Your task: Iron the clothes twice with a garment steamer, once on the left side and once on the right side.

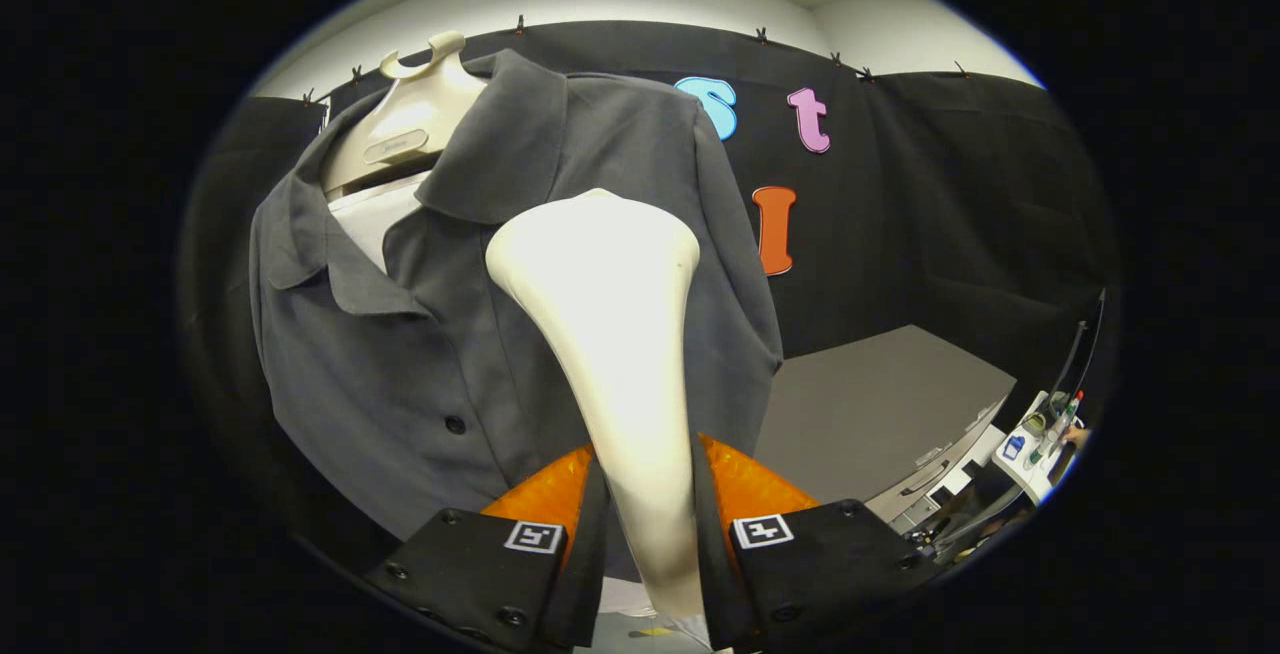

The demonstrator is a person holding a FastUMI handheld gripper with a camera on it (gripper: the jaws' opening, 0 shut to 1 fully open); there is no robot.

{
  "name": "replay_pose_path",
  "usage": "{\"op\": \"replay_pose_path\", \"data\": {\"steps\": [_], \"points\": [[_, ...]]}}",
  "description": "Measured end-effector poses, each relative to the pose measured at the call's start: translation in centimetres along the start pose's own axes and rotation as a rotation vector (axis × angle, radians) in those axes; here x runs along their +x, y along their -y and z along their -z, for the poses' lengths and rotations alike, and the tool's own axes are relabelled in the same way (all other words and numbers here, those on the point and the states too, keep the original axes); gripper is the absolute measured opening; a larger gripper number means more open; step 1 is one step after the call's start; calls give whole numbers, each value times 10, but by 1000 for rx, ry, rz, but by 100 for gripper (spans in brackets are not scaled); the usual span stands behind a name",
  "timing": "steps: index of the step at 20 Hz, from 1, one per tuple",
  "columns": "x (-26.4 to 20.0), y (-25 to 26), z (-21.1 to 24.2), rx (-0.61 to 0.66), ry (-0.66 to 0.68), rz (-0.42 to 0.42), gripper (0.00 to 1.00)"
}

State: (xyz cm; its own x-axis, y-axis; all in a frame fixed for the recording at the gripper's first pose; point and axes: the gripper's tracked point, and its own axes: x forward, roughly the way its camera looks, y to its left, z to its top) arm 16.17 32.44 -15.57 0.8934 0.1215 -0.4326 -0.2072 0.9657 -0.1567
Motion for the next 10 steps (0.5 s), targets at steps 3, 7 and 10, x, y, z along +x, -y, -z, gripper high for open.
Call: {"op": "replay_pose_path", "data": {"steps": [3,7,10], "points": [[2,7,18,-1,-36,12,48],[6,12,46,-1,-80,17,48],[7,13,70,-3,-112,20,48]]}}
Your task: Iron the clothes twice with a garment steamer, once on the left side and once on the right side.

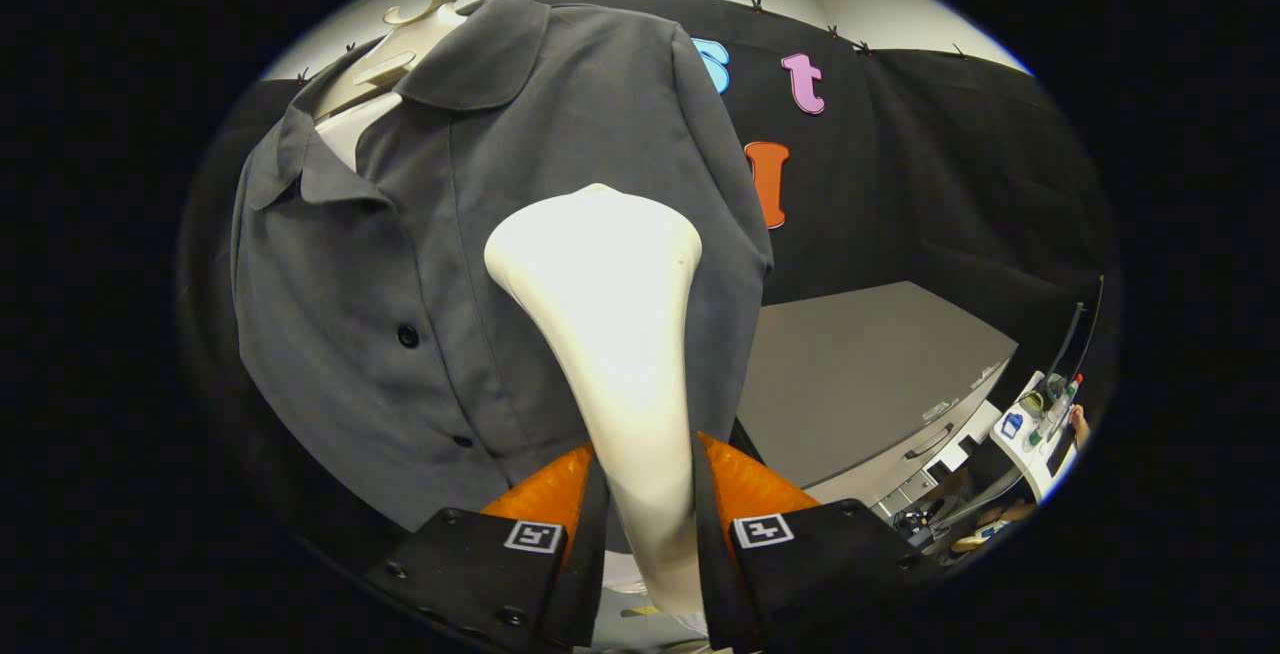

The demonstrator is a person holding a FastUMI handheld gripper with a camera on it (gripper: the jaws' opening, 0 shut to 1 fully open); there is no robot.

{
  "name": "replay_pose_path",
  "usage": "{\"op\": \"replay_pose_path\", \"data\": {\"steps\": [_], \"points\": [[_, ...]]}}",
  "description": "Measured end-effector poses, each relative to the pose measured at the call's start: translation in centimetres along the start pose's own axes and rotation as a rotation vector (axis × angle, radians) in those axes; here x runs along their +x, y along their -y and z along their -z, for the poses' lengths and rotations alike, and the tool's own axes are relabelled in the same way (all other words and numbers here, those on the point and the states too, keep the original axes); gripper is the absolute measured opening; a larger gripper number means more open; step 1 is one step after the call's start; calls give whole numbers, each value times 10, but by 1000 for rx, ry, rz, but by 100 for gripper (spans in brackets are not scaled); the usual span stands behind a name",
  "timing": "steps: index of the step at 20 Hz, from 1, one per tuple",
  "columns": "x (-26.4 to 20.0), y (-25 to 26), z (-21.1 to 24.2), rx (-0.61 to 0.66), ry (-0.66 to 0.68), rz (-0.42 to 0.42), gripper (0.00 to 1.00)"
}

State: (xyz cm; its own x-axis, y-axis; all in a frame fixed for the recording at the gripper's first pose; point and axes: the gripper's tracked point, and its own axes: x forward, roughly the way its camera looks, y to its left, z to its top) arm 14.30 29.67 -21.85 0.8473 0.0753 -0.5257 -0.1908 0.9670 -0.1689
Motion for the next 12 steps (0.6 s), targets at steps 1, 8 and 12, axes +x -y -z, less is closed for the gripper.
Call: {"op": "replay_pose_path", "data": {"steps": [1,8,12], "points": [[2,-1,10,-2,-16,-3,48],[15,-4,74,-13,-125,-2,48],[24,-6,108,-13,-182,-5,48]]}}
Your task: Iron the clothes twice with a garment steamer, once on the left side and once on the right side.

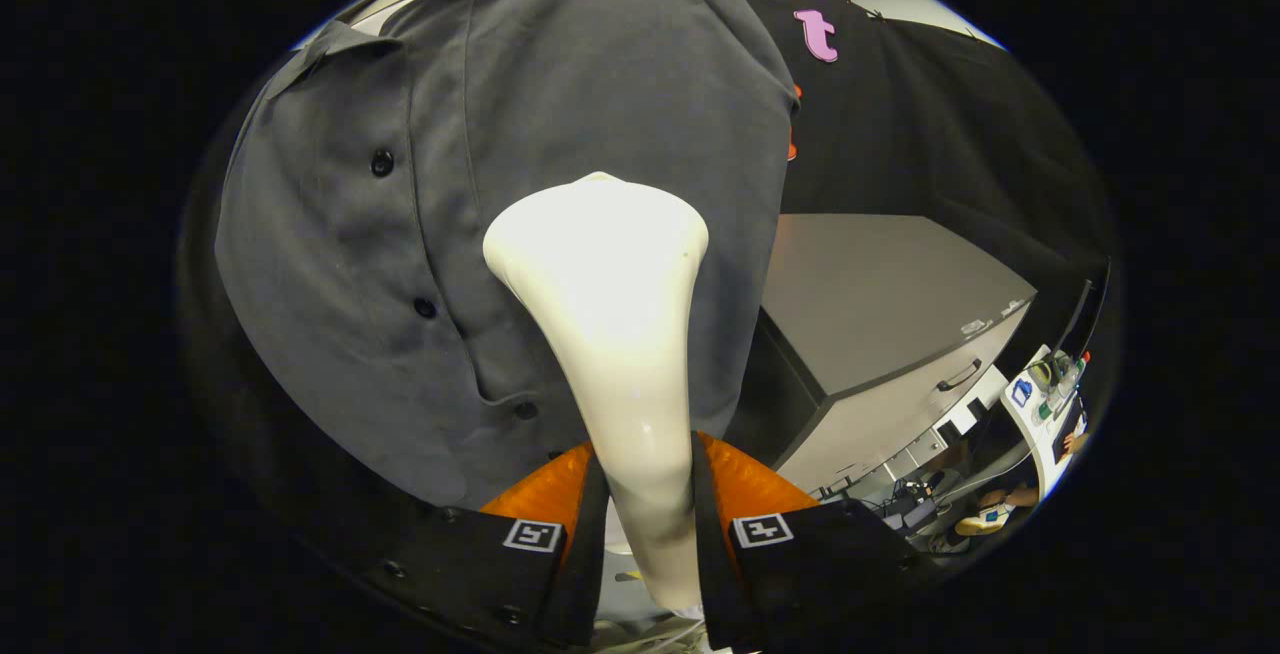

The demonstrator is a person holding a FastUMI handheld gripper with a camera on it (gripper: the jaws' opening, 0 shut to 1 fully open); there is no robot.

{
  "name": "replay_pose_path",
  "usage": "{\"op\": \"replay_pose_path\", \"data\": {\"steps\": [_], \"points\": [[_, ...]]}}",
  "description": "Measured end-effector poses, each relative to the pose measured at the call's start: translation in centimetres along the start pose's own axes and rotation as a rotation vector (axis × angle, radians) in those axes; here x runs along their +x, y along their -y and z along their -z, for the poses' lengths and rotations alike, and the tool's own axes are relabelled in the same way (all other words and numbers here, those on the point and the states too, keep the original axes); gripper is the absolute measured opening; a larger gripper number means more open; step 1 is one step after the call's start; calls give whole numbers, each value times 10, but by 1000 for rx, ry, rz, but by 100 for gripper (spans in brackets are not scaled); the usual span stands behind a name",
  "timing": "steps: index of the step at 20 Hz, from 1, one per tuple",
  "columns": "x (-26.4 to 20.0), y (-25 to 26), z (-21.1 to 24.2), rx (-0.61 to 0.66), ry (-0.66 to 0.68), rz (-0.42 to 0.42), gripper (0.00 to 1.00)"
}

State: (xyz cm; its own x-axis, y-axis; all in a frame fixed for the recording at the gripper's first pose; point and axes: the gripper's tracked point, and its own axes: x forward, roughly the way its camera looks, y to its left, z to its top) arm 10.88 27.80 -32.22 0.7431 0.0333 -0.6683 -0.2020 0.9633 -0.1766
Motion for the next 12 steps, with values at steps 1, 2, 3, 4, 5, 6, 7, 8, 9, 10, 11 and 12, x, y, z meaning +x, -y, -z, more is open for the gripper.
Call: {"op": "replay_pose_path", "data": {"steps": [1,2,3,4,5,6,7,8,9,10,11,12], "points": [[3,-1,6,0,-9,-1,48],[6,-2,10,-1,-16,-2,48],[9,-4,15,-1,-26,-3,48],[10,-5,22,-1,-36,-3,48],[12,-7,28,-1,-47,-3,48],[15,-8,34,-3,-59,-1,48],[16,-9,41,-4,-71,1,48],[19,-10,48,-2,-82,2,48],[22,-12,54,0,-92,4,48],[23,-14,60,1,-102,7,48],[24,-15,66,1,-111,10,48],[26,-16,71,0,-120,13,48]]}}
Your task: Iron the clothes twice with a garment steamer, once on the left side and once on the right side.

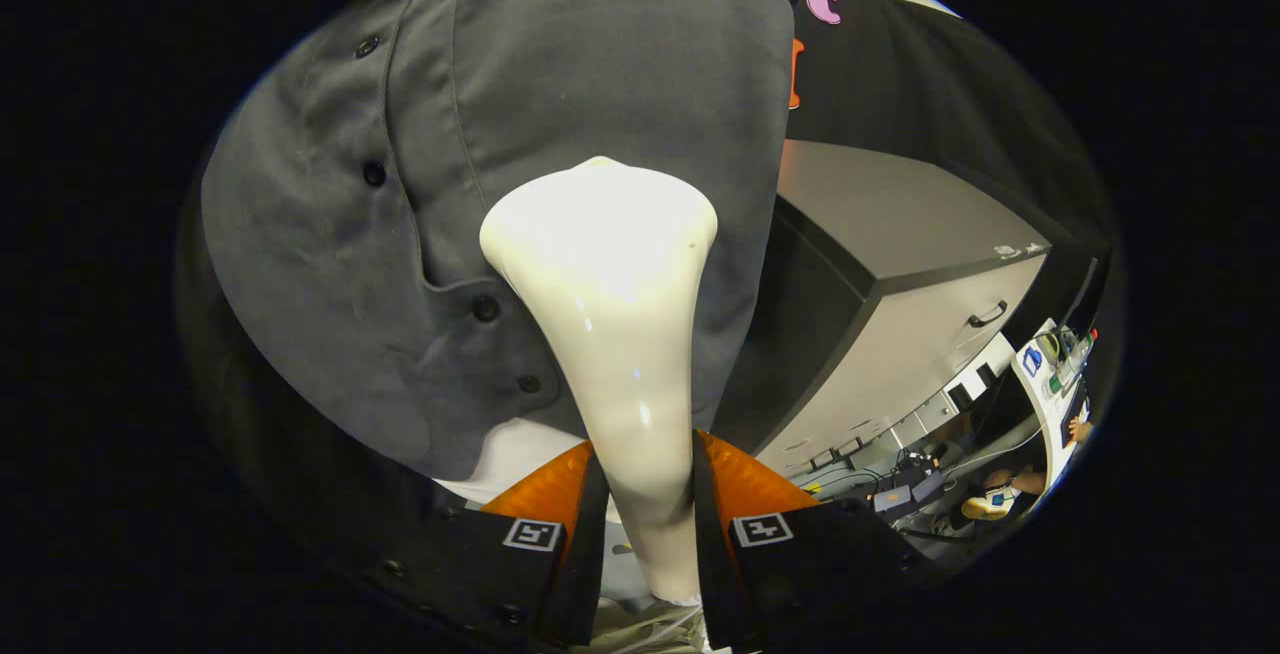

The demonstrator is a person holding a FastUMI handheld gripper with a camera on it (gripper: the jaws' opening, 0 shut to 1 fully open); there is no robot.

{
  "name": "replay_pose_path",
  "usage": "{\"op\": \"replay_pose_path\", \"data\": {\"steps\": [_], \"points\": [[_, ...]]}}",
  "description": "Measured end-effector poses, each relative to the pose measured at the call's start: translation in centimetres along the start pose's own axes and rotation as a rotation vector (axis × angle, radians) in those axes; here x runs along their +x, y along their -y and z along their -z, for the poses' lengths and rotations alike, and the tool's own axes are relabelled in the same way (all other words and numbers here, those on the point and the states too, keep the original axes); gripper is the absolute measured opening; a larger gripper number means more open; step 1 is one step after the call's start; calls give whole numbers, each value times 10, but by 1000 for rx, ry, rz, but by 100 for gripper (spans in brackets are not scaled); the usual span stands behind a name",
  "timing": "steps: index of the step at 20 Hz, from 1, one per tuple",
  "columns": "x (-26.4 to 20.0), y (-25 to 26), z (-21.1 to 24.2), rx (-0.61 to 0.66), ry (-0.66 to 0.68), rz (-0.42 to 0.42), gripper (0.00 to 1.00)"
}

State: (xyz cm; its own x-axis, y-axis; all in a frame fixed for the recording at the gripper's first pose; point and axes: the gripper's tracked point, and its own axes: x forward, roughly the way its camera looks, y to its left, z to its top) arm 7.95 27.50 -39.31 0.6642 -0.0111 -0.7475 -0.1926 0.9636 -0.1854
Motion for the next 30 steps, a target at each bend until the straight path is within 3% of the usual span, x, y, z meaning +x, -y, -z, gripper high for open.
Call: {"op": "replay_pose_path", "data": {"steps": [11,18,22,30], "points": [[40,24,76,18,-102,16,49],[27,33,105,87,-112,29,49],[-7,36,89,132,-77,31,48],[-76,39,17,160,80,59,49]]}}
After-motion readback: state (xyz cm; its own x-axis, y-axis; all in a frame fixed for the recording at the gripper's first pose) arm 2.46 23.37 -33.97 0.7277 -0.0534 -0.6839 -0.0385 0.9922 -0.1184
